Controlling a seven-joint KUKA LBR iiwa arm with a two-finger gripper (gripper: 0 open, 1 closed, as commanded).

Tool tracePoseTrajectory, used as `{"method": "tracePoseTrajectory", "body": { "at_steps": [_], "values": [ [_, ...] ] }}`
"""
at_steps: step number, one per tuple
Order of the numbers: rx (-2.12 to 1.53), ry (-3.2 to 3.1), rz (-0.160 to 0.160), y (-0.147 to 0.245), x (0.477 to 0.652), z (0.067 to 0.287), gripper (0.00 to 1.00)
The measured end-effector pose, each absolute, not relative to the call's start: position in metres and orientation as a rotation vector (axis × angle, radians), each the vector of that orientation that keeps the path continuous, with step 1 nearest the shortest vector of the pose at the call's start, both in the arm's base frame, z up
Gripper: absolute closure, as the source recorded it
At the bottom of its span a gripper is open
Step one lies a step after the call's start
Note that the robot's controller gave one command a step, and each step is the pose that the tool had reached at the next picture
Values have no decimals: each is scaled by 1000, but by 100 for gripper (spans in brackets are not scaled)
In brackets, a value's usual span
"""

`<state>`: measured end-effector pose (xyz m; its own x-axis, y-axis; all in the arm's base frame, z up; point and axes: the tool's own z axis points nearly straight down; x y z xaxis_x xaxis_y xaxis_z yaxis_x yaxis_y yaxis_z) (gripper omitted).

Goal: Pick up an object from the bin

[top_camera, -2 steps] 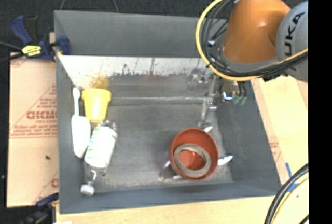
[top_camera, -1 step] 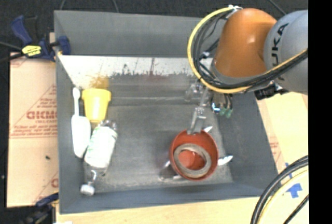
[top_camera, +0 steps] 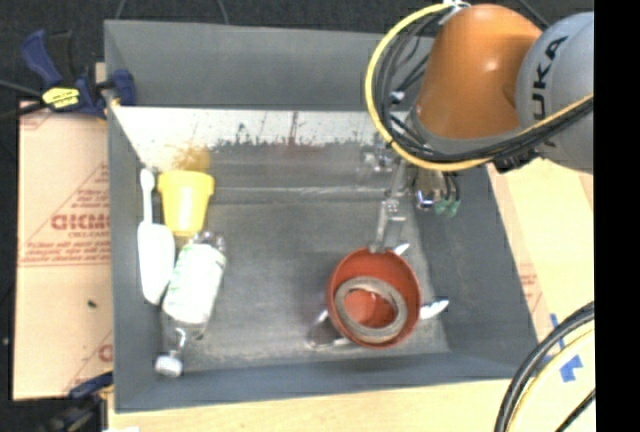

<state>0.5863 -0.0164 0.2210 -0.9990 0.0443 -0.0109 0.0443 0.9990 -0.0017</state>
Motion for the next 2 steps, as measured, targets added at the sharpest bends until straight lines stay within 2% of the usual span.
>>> {"method": "tracePoseTrajectory", "body": {
  "at_steps": [1,2],
  "values": [
    [251,3123,-2,-22,578,220,0],
    [191,3131,-1,-5,528,180,0]
  ]
}}
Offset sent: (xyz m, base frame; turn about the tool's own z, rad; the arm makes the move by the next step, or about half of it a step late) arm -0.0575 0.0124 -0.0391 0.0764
